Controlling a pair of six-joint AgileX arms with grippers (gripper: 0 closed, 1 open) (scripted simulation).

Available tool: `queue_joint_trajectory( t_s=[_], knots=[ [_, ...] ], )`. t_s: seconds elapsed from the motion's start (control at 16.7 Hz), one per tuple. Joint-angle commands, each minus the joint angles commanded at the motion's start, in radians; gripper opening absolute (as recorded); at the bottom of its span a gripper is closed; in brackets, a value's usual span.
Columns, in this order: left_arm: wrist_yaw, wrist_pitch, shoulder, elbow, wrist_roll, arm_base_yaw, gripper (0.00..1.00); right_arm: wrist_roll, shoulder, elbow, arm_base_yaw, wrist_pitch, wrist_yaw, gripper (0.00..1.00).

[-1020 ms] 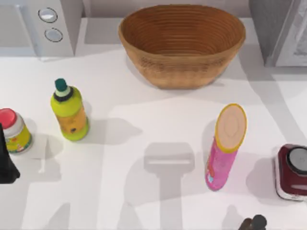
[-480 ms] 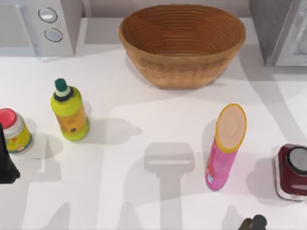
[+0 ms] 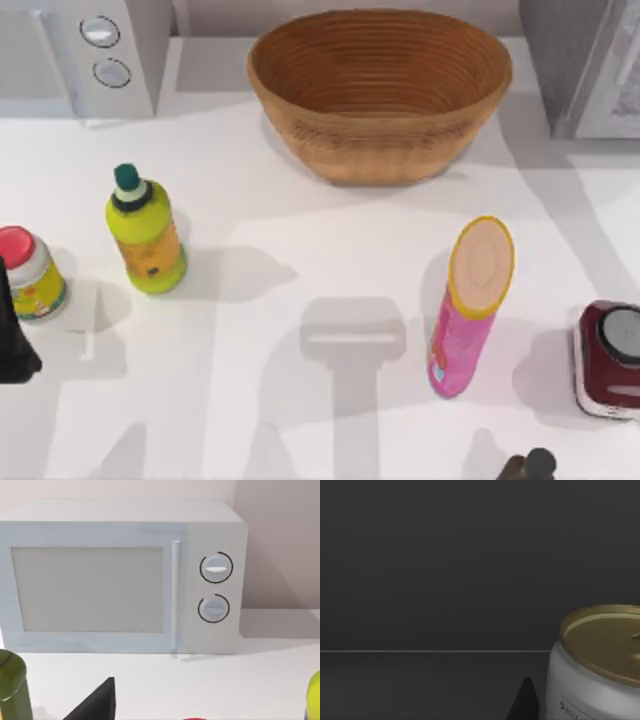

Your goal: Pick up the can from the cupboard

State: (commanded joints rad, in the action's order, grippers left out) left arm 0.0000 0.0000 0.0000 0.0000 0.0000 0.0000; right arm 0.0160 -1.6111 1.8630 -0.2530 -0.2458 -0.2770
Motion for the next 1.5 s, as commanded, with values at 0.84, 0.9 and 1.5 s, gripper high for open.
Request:
queue_joint_trajectory(
  t_s=[0.84, 0.9, 1.5],
  knots=[
    [0.000, 0.000, 0.000, 0.000, 0.000, 0.000, 1.00, -0.002, 0.395, -0.006, -0.291, -0.393, -0.285, 0.00],
    [0.000, 0.000, 0.000, 0.000, 0.000, 0.000, 1.00, -0.001, 0.393, -0.005, -0.287, -0.390, -0.283, 0.00],
    [0.000, 0.000, 0.000, 0.000, 0.000, 0.000, 1.00, -0.009, 0.659, -0.451, -0.164, -0.254, -0.160, 0.00]
  ],
)
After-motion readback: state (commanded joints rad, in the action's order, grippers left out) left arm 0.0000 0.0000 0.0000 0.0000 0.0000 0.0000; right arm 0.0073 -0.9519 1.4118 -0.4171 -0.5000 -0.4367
